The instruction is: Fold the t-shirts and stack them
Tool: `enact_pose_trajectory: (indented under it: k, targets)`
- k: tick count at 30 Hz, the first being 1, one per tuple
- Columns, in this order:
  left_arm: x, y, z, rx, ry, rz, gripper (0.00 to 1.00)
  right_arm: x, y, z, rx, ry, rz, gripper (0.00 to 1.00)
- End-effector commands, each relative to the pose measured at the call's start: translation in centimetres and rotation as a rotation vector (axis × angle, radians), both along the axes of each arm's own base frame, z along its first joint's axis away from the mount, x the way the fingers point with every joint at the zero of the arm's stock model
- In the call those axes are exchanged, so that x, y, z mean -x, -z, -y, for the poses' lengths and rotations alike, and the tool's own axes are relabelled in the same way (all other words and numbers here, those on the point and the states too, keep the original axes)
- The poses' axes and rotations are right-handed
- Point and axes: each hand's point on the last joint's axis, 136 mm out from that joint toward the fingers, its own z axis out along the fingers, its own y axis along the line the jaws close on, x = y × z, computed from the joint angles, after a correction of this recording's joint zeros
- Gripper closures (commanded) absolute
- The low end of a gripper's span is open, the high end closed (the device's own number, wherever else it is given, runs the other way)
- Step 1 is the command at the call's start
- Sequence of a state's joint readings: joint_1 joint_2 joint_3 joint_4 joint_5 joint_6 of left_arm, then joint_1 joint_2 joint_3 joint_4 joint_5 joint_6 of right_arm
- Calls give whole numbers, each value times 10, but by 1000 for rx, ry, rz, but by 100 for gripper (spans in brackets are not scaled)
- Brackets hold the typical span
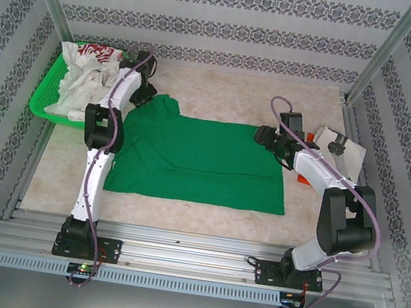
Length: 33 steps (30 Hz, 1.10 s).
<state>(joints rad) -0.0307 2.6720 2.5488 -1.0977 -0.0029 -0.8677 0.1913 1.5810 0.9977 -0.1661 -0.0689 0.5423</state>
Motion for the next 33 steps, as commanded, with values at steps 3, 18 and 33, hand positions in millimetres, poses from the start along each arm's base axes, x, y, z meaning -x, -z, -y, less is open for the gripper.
enact_pose_trajectory:
  k: [3,18,33]
  targets:
    - [20,29,0,27,23,-113,96,0,2,2,-2,-7,8,36]
    - [11,-69,-1,5,51,64,100,-35,13,13,-11,47,-14,36]
    - [19,-77,0,13,57,70,100,-76,44,68,138,426,-185,59]
